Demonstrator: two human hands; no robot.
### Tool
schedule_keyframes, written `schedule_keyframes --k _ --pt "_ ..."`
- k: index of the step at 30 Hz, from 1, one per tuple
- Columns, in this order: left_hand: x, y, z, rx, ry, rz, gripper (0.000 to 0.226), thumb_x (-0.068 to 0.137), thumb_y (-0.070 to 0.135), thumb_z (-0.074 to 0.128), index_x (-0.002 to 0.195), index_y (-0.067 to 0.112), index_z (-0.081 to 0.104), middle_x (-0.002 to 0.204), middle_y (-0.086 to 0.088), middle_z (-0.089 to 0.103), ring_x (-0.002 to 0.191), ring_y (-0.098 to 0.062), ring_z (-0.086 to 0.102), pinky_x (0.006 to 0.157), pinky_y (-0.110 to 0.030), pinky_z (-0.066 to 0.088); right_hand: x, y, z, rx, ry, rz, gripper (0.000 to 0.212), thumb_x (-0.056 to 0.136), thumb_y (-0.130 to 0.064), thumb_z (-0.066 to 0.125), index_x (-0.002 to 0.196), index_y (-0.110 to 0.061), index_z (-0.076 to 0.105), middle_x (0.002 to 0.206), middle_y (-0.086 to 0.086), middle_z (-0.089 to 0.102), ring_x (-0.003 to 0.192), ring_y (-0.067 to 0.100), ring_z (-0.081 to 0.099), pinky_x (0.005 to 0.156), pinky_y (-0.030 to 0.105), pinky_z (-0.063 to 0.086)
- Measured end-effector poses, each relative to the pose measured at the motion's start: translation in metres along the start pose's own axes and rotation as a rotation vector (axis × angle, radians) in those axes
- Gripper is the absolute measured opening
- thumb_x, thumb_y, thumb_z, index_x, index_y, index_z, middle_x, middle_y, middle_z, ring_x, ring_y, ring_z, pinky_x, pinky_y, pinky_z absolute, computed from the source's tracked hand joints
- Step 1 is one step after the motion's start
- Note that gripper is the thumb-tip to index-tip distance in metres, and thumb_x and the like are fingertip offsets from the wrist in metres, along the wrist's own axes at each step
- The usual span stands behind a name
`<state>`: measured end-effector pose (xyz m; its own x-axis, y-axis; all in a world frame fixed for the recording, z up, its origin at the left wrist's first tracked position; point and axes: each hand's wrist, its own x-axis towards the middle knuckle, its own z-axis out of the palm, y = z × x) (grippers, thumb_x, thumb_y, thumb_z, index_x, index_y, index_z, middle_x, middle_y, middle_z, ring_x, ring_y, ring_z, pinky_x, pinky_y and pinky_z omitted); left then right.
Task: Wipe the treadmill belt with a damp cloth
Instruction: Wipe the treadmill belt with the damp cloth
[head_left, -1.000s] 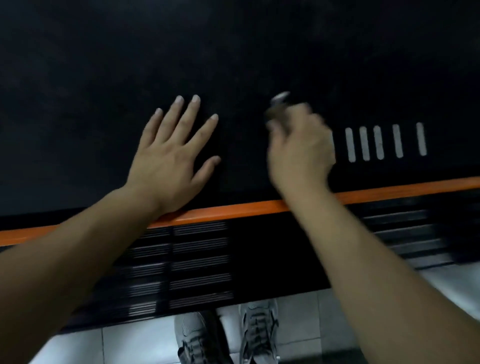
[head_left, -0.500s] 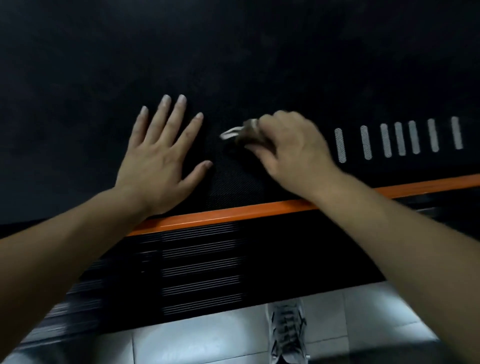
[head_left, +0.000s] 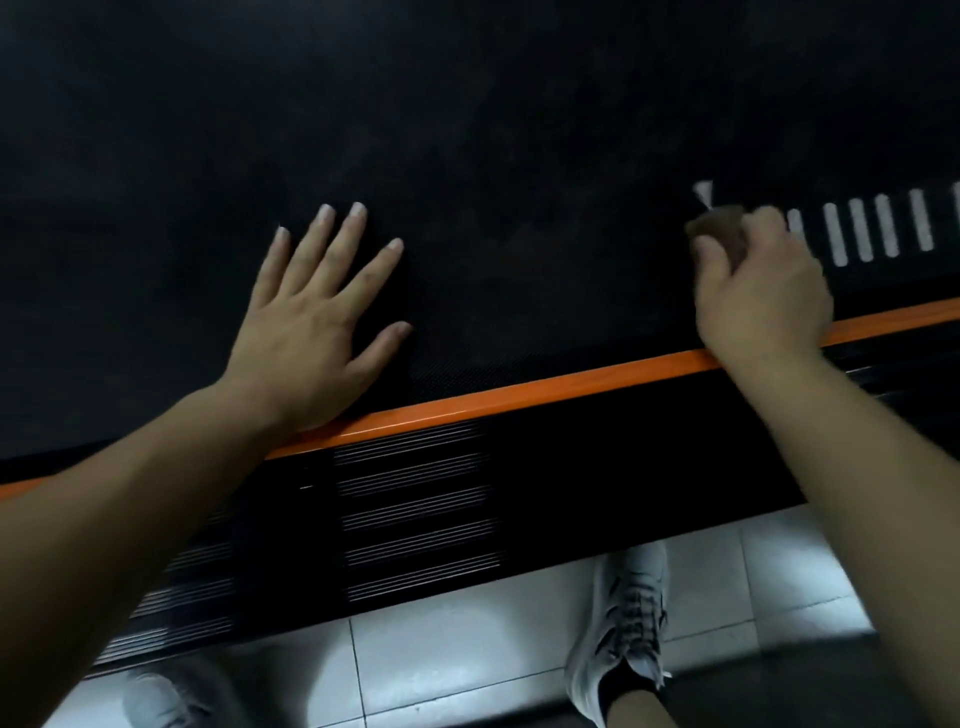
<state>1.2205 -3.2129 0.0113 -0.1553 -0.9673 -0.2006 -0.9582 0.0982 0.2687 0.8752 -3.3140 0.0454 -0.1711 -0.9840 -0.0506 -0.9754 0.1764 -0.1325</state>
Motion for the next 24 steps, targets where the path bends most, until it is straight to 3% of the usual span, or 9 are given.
schedule_keyframes --k 2,6,8,12,13,19,21,23,24 --pt "-0.006 -0.008 0.0 0.012 0.011 0.012 0.074 0.098 0.064 0.023 0.164 0.03 0.016 0.172 -0.004 -0.003 0.158 -0.02 -0.012 0.127 -0.046 -0.006 -0.027 -0.031 0.008 0.038 0.022 0.04 0.031 0.099 -0.043 0.048 0.115 -0.017 0.05 0.107 0.015 0.06 0.1 0.037 0.059 0.071 0.038 0.038" --pt "-0.016 -0.027 -0.004 0.015 0.007 0.003 0.074 0.098 0.063 0.023 0.164 0.03 0.016 0.172 -0.005 -0.003 0.158 -0.021 -0.011 0.127 -0.045 -0.006 -0.095 -0.124 0.031 0.156 -0.106 -0.366 0.028 0.095 -0.042 0.055 0.107 -0.017 0.054 0.1 0.011 0.061 0.091 0.033 0.059 0.069 0.04 0.044" --pt "-0.027 -0.044 -0.007 0.019 0.014 -0.038 0.074 0.098 0.064 0.022 0.164 0.031 0.014 0.172 -0.004 -0.005 0.158 -0.02 -0.013 0.127 -0.044 -0.007 -0.086 -0.132 0.031 0.148 -0.082 -0.432 0.029 0.094 -0.042 0.055 0.108 -0.016 0.055 0.101 0.013 0.061 0.094 0.036 0.059 0.07 0.042 0.045" --pt "-0.051 -0.075 -0.009 0.009 0.046 -0.077 0.073 0.099 0.064 0.023 0.164 0.031 0.016 0.172 -0.005 -0.003 0.158 -0.02 -0.011 0.127 -0.044 -0.006 -0.027 -0.121 0.029 0.123 0.049 -0.019 0.032 0.097 -0.043 0.05 0.114 -0.017 0.052 0.111 0.014 0.061 0.104 0.038 0.059 0.073 0.044 0.044" --pt "-0.054 -0.08 -0.009 0.006 0.046 -0.083 0.073 0.099 0.064 0.024 0.163 0.031 0.016 0.172 -0.005 -0.003 0.158 -0.019 -0.011 0.127 -0.045 -0.005 -0.029 -0.134 0.033 0.107 0.076 -0.001 0.031 0.097 -0.043 0.05 0.115 -0.017 0.052 0.112 0.014 0.06 0.104 0.037 0.058 0.074 0.044 0.044" --pt "-0.072 -0.103 -0.012 -0.003 0.062 -0.12 0.072 0.099 0.063 0.025 0.163 0.03 0.019 0.172 -0.005 0.0 0.158 -0.022 -0.008 0.127 -0.046 -0.004 -0.1 -0.202 0.047 0.125 -0.071 -0.656 0.025 0.09 -0.036 0.062 0.102 -0.015 0.058 0.092 0.012 0.059 0.084 0.034 0.056 0.065 0.038 0.035" --pt "-0.073 -0.105 -0.011 -0.014 0.079 -0.126 0.072 0.099 0.063 0.026 0.163 0.03 0.02 0.172 -0.005 0.001 0.158 -0.022 -0.007 0.127 -0.046 -0.004 -0.06 -0.194 0.043 0.068 -0.039 -0.522 0.029 0.093 -0.041 0.057 0.109 -0.017 0.058 0.102 0.014 0.061 0.095 0.038 0.059 0.072 0.043 0.044" --pt "-0.073 -0.106 -0.009 -0.013 0.091 -0.132 0.072 0.099 0.063 0.026 0.163 0.029 0.021 0.172 -0.006 0.002 0.158 -0.022 -0.006 0.127 -0.047 -0.003 -0.028 -0.194 0.04 0.128 -0.024 -0.186 0.031 0.096 -0.043 0.053 0.115 -0.019 0.054 0.113 0.013 0.06 0.105 0.035 0.059 0.08 0.044 0.047" --pt "-0.073 -0.106 -0.008 -0.017 0.097 -0.134 0.072 0.1 0.063 0.027 0.163 0.028 0.021 0.172 -0.006 0.002 0.158 -0.023 -0.006 0.127 -0.047 -0.003 -0.03 -0.199 0.042 0.154 -0.011 -0.115 0.031 0.096 -0.044 0.052 0.115 -0.02 0.053 0.114 0.012 0.06 0.106 0.034 0.058 0.081 0.044 0.047"
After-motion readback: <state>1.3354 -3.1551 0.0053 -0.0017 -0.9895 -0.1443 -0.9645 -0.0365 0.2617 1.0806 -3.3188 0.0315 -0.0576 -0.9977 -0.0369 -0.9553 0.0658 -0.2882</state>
